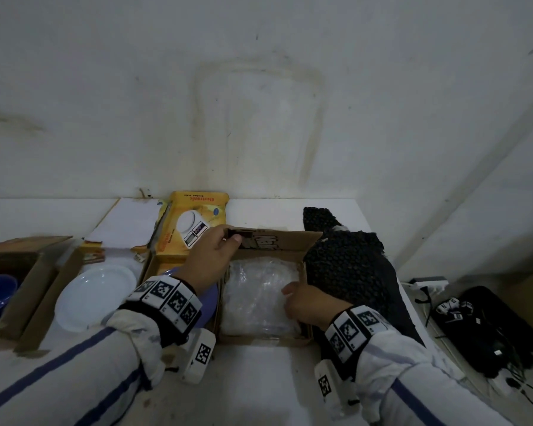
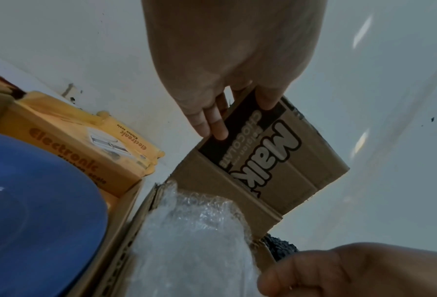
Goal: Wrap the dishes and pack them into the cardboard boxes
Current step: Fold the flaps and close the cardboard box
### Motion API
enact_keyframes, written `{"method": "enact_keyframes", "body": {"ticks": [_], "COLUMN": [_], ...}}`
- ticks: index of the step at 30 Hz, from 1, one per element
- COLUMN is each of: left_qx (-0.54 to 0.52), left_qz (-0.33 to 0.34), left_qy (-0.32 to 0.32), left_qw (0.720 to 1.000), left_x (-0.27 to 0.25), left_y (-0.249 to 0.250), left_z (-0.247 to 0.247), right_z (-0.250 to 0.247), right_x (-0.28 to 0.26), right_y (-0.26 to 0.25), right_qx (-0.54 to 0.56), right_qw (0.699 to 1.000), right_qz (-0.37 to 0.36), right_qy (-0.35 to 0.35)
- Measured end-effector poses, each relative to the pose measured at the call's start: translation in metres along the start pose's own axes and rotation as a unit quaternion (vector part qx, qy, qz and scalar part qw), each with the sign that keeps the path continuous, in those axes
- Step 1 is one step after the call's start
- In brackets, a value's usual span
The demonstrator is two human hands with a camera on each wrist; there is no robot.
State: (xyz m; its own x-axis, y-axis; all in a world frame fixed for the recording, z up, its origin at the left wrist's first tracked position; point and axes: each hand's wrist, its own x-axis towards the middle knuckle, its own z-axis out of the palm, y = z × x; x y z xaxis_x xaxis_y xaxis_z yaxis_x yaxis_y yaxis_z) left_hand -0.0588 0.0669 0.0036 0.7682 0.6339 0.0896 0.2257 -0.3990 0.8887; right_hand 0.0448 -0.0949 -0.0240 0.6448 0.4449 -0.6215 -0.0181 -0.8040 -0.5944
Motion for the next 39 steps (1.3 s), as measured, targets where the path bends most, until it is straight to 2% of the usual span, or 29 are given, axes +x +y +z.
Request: {"method": "enact_keyframes", "body": {"ticks": [4, 6, 8, 9, 10, 11, 14, 15, 19, 21, 24, 26, 32, 39], "left_qx": [-0.029, -0.052, -0.067, -0.072, -0.08, -0.088, -0.071, -0.053, -0.003, 0.027, 0.085, 0.111, 0.174, 0.229], "left_qz": [-0.001, -0.006, -0.011, -0.016, -0.023, -0.034, -0.057, -0.058, -0.057, -0.043, -0.024, -0.028, -0.023, -0.011], "left_qy": [-0.024, -0.028, -0.043, -0.052, -0.057, -0.06, -0.078, -0.09, -0.13, -0.149, -0.172, -0.175, -0.201, -0.212], "left_qw": [0.999, 0.998, 0.997, 0.996, 0.995, 0.994, 0.993, 0.993, 0.99, 0.988, 0.981, 0.978, 0.964, 0.95], "left_x": [-0.013, -0.024, -0.035, -0.04, -0.044, -0.048, -0.058, -0.061, -0.072, -0.077, -0.082, -0.085, -0.092, -0.095], "left_y": [-0.012, -0.017, -0.02, -0.021, -0.023, -0.024, -0.031, -0.034, -0.047, -0.051, -0.056, -0.057, -0.06, -0.063], "left_z": [-0.003, -0.004, -0.006, -0.006, -0.006, -0.006, -0.007, -0.007, -0.006, -0.006, -0.005, -0.003, 0.002, 0.007], "right_z": [-0.003, -0.009, -0.017, -0.019, -0.021, -0.024, -0.026, -0.026, -0.034, -0.035, -0.029, -0.022, -0.002, 0.01], "right_x": [0.004, 0.006, 0.001, -0.001, -0.004, -0.002, -0.011, -0.012, -0.024, -0.029, -0.032, -0.03, -0.03, -0.029], "right_y": [0.004, 0.01, 0.016, 0.02, 0.023, 0.029, 0.033, 0.032, 0.031, 0.032, 0.037, 0.042, 0.048, 0.05], "right_qx": [0.033, 0.093, 0.098, 0.104, 0.114, 0.103, 0.181, 0.247, 0.307, 0.262, 0.097, 0.01, -0.178, -0.24], "right_qw": [0.999, 0.995, 0.994, 0.993, 0.99, 0.991, 0.983, 0.968, 0.952, 0.964, 0.993, 0.997, 0.974, 0.962], "right_qz": [0.023, 0.042, 0.029, -0.01, -0.054, -0.082, -0.028, -0.012, -0.008, -0.014, -0.046, -0.057, -0.095, -0.079], "right_qy": [0.009, 0.013, -0.026, -0.063, -0.064, -0.027, -0.03, -0.03, 0.021, 0.036, 0.053, 0.06, 0.107, 0.101]}}
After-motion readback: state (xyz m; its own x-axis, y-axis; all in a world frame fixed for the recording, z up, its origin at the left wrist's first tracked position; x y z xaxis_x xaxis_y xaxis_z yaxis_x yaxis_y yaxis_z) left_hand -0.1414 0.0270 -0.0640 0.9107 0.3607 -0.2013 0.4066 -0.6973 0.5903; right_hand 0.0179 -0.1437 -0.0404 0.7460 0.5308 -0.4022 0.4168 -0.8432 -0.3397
